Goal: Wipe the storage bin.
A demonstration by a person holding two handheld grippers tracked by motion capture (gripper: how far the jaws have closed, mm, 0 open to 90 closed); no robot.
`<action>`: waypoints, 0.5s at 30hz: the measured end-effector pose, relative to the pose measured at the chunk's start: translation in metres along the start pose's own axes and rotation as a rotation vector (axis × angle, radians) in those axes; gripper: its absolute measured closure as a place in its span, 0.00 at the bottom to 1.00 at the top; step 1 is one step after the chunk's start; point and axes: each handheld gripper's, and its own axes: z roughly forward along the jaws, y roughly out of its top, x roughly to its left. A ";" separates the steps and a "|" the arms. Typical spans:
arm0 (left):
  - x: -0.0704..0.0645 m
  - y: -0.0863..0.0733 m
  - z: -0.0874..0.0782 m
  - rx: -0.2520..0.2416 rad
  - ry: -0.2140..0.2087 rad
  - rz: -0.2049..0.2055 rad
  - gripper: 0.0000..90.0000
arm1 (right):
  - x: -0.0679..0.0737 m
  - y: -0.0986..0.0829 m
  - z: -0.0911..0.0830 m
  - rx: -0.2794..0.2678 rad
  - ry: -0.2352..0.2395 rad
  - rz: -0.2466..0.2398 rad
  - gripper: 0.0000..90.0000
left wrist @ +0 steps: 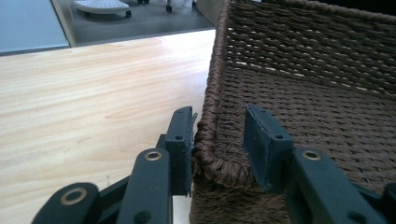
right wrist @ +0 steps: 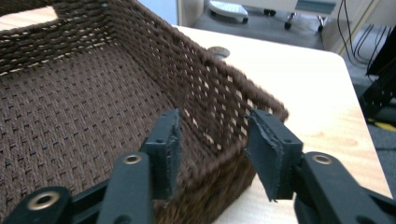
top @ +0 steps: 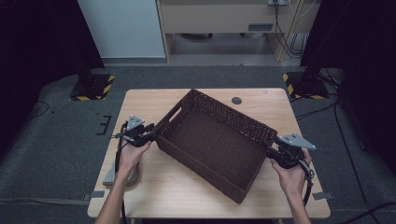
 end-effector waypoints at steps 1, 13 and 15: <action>-0.002 -0.002 -0.003 -0.003 -0.003 0.001 0.69 | 0.000 -0.002 0.001 0.012 -0.001 0.002 0.57; -0.009 -0.009 -0.015 -0.021 -0.051 -0.006 0.65 | -0.010 0.002 0.028 0.015 -0.016 -0.005 0.65; -0.010 -0.010 -0.013 -0.005 -0.046 0.007 0.65 | -0.013 0.004 0.033 0.013 -0.016 -0.007 0.67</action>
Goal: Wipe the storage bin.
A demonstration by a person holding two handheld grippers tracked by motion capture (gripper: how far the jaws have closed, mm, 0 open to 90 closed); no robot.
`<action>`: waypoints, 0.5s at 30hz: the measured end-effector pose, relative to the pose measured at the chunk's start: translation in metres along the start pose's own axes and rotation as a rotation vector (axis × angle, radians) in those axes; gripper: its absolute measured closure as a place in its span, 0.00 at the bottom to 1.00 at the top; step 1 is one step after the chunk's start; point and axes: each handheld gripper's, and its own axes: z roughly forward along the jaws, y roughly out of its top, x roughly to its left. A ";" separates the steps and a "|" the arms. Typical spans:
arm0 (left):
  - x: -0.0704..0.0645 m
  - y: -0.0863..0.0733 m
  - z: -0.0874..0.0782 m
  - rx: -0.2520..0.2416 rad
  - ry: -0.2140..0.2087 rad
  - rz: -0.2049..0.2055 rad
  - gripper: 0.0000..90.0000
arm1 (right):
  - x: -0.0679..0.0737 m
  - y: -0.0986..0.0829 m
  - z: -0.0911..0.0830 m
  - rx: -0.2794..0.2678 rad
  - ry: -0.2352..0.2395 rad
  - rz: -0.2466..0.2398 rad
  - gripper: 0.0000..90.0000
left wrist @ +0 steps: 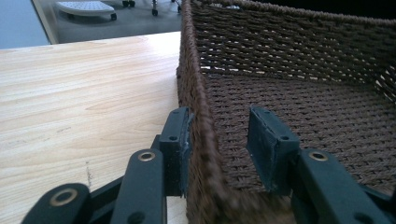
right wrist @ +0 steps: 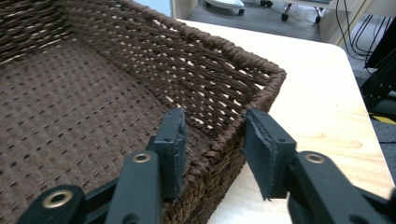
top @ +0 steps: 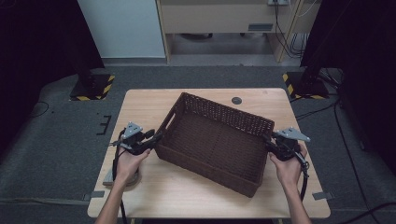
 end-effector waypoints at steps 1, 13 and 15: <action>-0.001 -0.001 0.001 0.014 -0.001 0.004 0.67 | -0.001 0.001 0.002 -0.002 0.001 -0.001 0.68; -0.020 -0.017 -0.018 0.013 -0.012 -0.002 0.75 | 0.008 -0.001 -0.026 -0.055 0.057 -0.028 0.62; -0.026 -0.020 -0.022 0.008 -0.011 -0.002 0.74 | 0.010 -0.006 -0.029 -0.039 0.070 -0.045 0.65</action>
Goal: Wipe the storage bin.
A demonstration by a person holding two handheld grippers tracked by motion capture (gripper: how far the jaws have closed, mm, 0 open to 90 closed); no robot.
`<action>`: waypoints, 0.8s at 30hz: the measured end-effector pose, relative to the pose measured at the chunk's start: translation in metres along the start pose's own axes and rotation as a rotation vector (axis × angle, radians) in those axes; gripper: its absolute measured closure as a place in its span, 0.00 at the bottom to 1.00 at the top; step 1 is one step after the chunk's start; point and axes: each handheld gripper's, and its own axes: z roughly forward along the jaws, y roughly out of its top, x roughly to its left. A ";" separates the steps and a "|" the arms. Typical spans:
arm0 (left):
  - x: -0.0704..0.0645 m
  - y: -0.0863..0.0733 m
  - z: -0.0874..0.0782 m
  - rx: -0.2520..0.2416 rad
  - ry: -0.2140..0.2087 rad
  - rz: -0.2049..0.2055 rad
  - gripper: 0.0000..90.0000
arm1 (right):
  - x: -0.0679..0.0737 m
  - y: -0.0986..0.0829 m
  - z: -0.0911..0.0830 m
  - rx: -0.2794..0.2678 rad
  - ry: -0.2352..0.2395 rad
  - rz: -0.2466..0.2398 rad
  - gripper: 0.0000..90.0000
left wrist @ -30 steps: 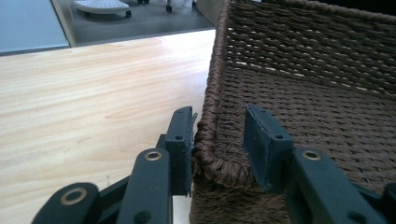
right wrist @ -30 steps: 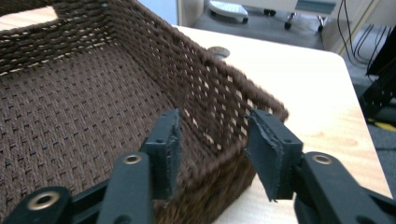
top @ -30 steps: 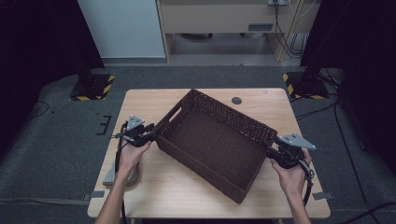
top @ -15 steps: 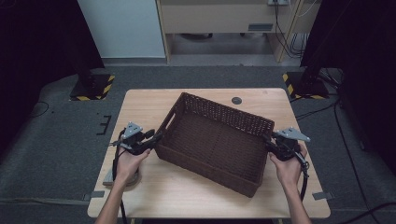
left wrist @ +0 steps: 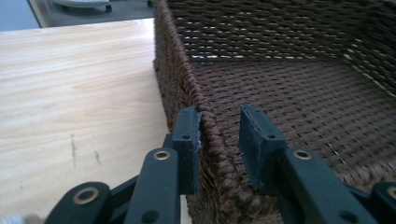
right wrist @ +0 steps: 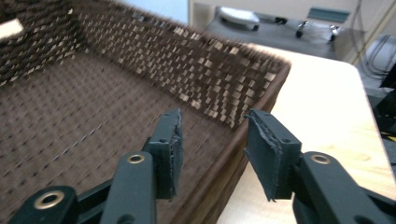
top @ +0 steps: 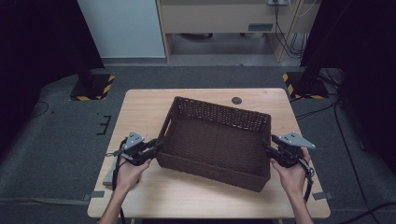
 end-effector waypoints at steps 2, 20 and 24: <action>-0.004 -0.001 -0.003 0.002 0.003 0.010 0.74 | 0.001 -0.004 0.000 0.018 -0.005 -0.010 0.68; -0.009 -0.001 -0.006 0.003 -0.018 -0.006 0.74 | -0.011 -0.001 0.012 0.002 -0.024 -0.008 0.72; -0.013 -0.002 -0.009 -0.002 -0.010 -0.017 0.76 | -0.007 -0.012 -0.004 0.010 0.007 -0.017 0.80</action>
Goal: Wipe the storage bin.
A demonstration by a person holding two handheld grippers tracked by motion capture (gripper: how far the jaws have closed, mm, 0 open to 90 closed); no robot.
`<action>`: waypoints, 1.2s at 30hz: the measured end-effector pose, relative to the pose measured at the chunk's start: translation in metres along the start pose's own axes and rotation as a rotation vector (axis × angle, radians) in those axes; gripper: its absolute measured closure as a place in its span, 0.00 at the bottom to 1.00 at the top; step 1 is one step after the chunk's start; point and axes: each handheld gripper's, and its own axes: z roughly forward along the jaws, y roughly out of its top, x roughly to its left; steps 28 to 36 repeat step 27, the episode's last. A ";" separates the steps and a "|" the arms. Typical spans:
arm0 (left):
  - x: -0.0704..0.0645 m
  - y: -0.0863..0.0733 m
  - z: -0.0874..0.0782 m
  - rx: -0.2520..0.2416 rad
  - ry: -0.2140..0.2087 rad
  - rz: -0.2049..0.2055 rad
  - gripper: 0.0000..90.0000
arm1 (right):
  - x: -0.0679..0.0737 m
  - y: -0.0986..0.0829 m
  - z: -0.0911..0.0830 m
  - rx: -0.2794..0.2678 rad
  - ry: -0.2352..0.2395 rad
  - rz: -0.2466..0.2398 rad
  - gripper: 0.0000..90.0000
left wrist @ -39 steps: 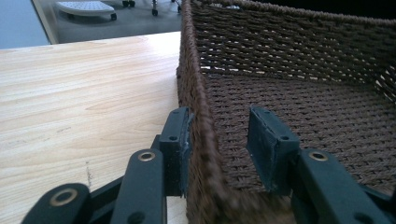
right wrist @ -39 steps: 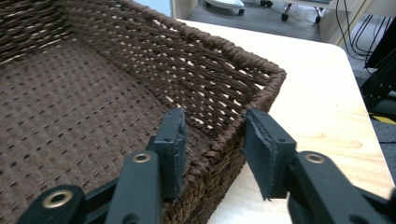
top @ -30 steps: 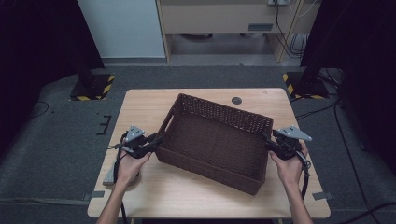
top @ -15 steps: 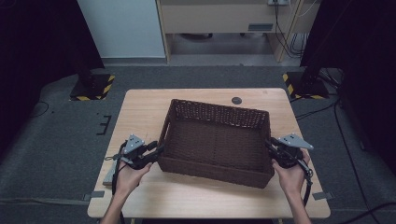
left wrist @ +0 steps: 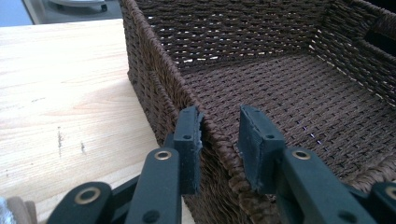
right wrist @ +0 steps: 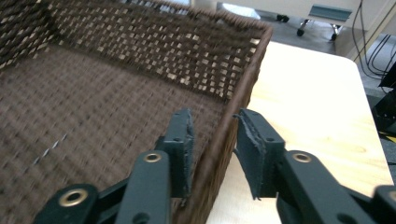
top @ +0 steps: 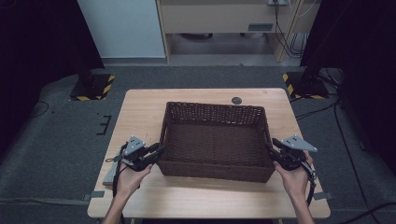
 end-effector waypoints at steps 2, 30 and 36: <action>-0.003 -0.001 -0.001 -0.003 0.004 0.000 0.76 | 0.000 -0.003 -0.002 -0.004 0.004 0.006 0.82; 0.019 0.012 -0.040 -0.130 0.064 -0.034 0.39 | -0.014 0.011 -0.027 -0.151 0.003 0.082 0.34; 0.019 0.012 -0.040 -0.130 0.064 -0.034 0.39 | -0.014 0.011 -0.027 -0.151 0.003 0.082 0.34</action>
